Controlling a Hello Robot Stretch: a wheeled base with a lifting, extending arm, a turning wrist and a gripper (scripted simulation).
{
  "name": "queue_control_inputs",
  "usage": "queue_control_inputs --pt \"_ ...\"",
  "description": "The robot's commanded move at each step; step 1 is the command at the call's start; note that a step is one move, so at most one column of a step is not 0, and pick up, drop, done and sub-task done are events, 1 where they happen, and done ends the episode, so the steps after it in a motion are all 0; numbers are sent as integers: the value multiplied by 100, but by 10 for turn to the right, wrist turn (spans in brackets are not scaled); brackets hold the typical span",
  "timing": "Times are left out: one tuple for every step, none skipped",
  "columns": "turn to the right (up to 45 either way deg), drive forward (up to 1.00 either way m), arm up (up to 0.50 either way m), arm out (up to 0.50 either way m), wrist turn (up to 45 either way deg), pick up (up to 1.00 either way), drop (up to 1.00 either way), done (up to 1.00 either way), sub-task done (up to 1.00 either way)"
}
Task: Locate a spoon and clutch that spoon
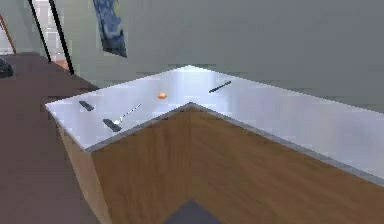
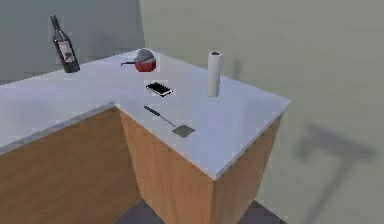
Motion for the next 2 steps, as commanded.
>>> queue_control_inputs --pt "270 0 0 0 0 0 0 0 0" --pt "0 10 0 0 0 0 0 0 0"
